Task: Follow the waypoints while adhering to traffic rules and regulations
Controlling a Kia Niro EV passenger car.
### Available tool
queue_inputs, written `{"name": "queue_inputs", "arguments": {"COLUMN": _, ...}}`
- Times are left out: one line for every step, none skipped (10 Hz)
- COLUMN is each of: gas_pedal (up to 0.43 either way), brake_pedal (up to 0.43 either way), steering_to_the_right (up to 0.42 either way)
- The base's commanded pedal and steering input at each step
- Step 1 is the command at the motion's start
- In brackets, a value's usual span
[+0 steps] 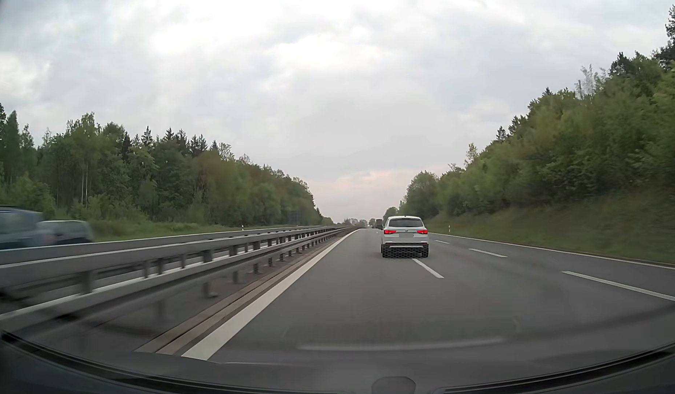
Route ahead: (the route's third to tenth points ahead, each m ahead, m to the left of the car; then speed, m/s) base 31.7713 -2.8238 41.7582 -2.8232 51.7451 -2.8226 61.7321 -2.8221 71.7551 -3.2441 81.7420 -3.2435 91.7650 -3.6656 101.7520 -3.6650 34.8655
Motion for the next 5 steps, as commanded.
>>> {"name": "queue_inputs", "arguments": {"gas_pedal": 0.843, "brake_pedal": 0.0, "steering_to_the_right": 0.002}}
{"name": "queue_inputs", "arguments": {"gas_pedal": 0.843, "brake_pedal": 0.0, "steering_to_the_right": 0.002}}
{"name": "queue_inputs", "arguments": {"gas_pedal": 0.843, "brake_pedal": 0.0, "steering_to_the_right": 0.001}}
{"name": "queue_inputs", "arguments": {"gas_pedal": 0.843, "brake_pedal": 0.0, "steering_to_the_right": 0.0}}
{"name": "queue_inputs", "arguments": {"gas_pedal": 0.843, "brake_pedal": 0.0, "steering_to_the_right": -0.001}}
